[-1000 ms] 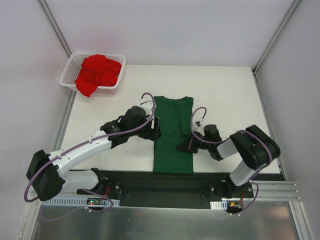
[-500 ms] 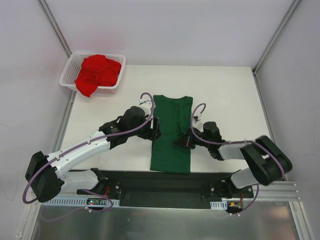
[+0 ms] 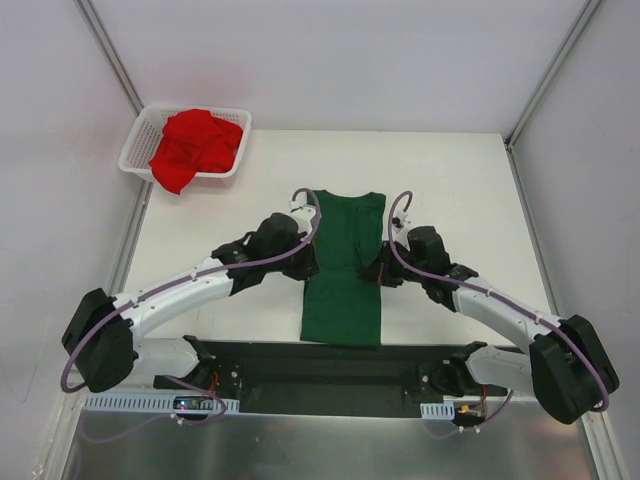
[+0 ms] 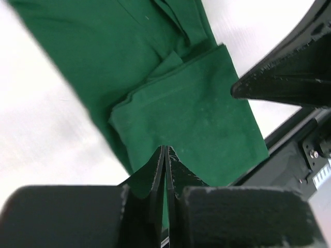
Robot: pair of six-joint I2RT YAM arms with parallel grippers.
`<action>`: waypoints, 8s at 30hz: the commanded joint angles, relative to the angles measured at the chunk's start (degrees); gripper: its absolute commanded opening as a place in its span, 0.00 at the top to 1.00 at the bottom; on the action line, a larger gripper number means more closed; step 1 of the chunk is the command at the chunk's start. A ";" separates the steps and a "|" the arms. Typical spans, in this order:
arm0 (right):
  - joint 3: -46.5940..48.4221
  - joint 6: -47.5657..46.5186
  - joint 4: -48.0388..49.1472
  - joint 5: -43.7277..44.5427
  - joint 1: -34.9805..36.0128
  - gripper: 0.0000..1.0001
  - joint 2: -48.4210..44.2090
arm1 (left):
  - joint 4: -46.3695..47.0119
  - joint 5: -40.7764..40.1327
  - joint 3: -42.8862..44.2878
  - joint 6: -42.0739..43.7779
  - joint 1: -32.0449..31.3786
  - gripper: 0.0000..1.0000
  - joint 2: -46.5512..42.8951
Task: Fold and stack the t-shirts
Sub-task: Grab one side of the 2/3 rectangular tshirt with both arms
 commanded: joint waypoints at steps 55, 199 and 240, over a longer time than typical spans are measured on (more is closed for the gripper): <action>4.19 -8.84 -21.30 7.46 -5.71 0.99 -11.94 | 60.94 45.90 -14.92 -23.23 16.16 0.84 27.82; -13.74 11.20 -25.07 18.18 20.13 0.46 -17.57 | 25.14 27.08 -36.72 -13.19 1.39 0.79 -2.01; -13.30 10.85 -26.75 18.98 20.39 0.46 -18.71 | 24.71 21.28 -35.13 -11.43 5.43 0.57 1.06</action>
